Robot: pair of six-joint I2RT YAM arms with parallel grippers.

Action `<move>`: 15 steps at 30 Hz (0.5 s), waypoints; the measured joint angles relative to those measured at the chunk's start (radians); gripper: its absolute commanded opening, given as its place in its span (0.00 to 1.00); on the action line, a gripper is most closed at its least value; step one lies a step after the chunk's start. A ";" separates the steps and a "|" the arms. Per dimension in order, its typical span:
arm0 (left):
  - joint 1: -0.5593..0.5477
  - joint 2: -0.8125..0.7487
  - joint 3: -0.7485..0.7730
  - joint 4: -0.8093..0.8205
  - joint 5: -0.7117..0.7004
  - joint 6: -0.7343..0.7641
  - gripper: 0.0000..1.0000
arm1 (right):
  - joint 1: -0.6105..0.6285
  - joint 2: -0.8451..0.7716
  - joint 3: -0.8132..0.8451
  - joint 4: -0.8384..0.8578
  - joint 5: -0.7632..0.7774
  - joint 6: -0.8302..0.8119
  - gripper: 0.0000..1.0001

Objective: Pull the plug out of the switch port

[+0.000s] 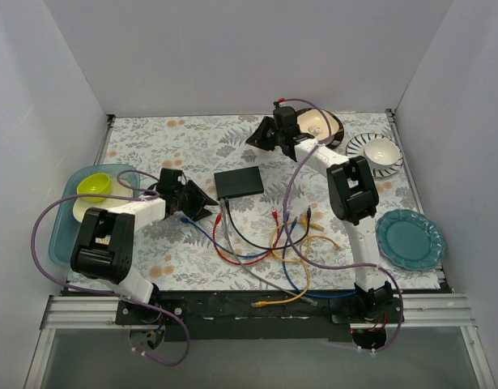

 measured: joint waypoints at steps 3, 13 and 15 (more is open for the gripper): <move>0.000 0.021 0.009 0.000 -0.002 0.010 0.42 | -0.025 0.109 0.082 -0.041 -0.024 0.011 0.22; 0.002 0.248 0.163 0.031 0.159 0.059 0.39 | -0.041 0.120 -0.080 0.020 -0.153 0.052 0.20; 0.005 0.282 0.192 0.029 0.206 0.072 0.39 | -0.043 0.054 -0.201 0.072 -0.151 0.037 0.20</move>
